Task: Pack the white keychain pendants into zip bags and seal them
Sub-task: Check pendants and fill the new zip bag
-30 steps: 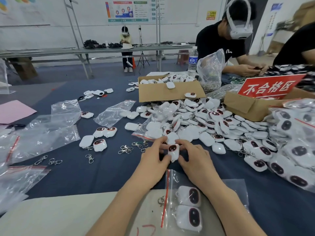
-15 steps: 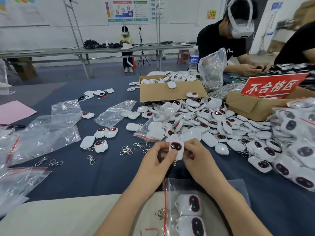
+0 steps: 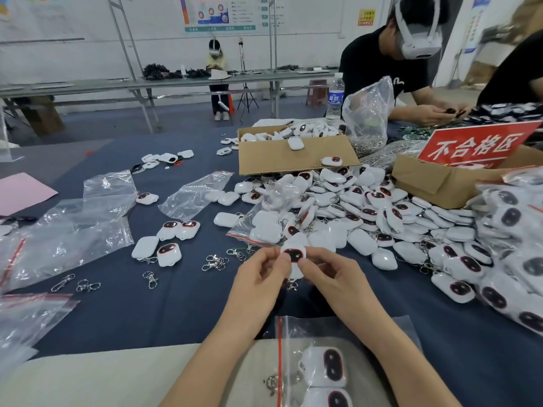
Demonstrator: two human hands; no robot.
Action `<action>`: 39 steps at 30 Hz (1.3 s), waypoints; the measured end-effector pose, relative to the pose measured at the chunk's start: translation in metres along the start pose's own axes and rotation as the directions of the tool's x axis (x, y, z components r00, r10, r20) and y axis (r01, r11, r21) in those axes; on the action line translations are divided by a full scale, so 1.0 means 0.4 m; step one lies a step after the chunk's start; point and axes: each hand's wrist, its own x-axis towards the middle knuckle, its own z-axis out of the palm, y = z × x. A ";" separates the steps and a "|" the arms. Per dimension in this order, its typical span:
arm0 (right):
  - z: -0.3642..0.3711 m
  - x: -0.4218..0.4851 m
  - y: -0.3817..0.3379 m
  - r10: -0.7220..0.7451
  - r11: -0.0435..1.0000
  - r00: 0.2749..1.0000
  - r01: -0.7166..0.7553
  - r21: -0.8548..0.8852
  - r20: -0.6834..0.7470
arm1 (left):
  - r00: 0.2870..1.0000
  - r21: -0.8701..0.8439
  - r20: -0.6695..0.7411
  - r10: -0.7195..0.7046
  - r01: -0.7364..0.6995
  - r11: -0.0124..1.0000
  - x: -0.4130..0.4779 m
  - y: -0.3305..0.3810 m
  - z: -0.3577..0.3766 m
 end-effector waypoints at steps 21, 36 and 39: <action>-0.013 -0.006 0.004 0.028 0.992 0.999 -0.031 0.126 0.027 | 0.994 0.039 0.097 0.043 -0.047 0.998 -0.010 0.019 0.004; -0.013 -0.003 0.014 0.033 0.991 0.999 -0.032 0.132 0.002 | 0.993 0.020 0.102 0.065 -0.067 0.998 -0.009 0.015 0.003; -0.015 -0.002 0.015 0.024 0.991 1.000 -0.024 0.134 -0.005 | 0.991 0.030 0.103 0.082 -0.085 0.996 -0.010 0.011 0.001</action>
